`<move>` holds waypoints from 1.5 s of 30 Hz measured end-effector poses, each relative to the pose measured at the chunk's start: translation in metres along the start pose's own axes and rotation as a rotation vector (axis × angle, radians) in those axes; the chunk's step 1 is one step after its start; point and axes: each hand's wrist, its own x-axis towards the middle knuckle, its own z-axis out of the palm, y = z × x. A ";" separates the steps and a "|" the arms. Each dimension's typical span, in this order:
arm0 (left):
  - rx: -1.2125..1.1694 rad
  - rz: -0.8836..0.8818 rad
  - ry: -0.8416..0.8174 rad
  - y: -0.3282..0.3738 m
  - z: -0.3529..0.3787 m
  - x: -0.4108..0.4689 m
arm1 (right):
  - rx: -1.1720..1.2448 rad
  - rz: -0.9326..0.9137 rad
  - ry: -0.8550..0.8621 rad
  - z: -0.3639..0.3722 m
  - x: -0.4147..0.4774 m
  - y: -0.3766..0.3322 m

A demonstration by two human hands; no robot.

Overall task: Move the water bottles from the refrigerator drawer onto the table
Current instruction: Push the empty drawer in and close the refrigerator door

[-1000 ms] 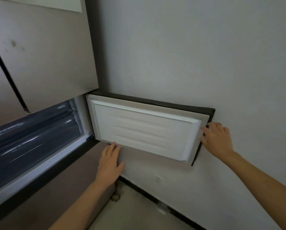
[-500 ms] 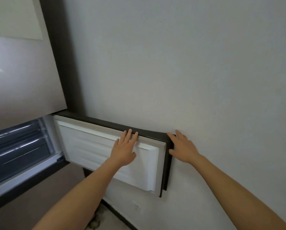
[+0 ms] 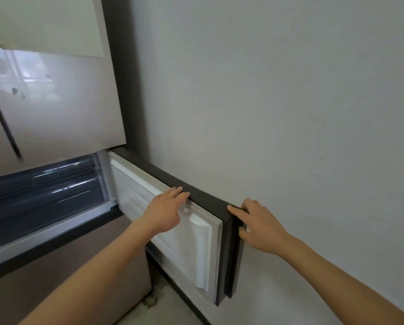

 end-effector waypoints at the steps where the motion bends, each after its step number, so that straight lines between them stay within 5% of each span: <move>1: -0.004 -0.008 -0.002 -0.008 -0.004 -0.014 | 0.041 -0.065 -0.002 0.002 -0.004 -0.009; 8: -0.177 -0.071 0.018 -0.093 -0.036 -0.107 | 0.289 -0.434 -0.193 0.007 0.006 -0.127; 13: -0.524 -0.329 0.194 -0.143 -0.037 -0.199 | 0.328 -0.690 -0.234 0.032 0.045 -0.223; 18: -0.594 -0.656 0.347 -0.207 -0.029 -0.284 | 0.210 -0.867 -0.156 0.065 0.095 -0.317; 24: -0.655 -0.718 0.581 -0.275 -0.052 -0.325 | 0.003 -0.784 -0.206 0.096 0.176 -0.403; 30: -0.641 -0.740 0.617 -0.349 -0.065 -0.322 | -0.097 -0.662 -0.173 0.143 0.230 -0.462; 35: -0.024 -0.750 0.747 -0.391 -0.056 -0.312 | -0.099 -0.617 -0.190 0.166 0.261 -0.495; 38: 0.362 -0.661 0.573 -0.411 -0.044 -0.297 | -0.121 -0.605 -0.190 0.174 0.275 -0.505; 42: 0.467 -0.707 0.254 -0.418 -0.039 -0.277 | -0.152 -0.611 -0.196 0.177 0.289 -0.512; 45: 0.509 -0.788 0.278 -0.422 -0.036 -0.271 | -0.157 -0.609 -0.223 0.179 0.300 -0.517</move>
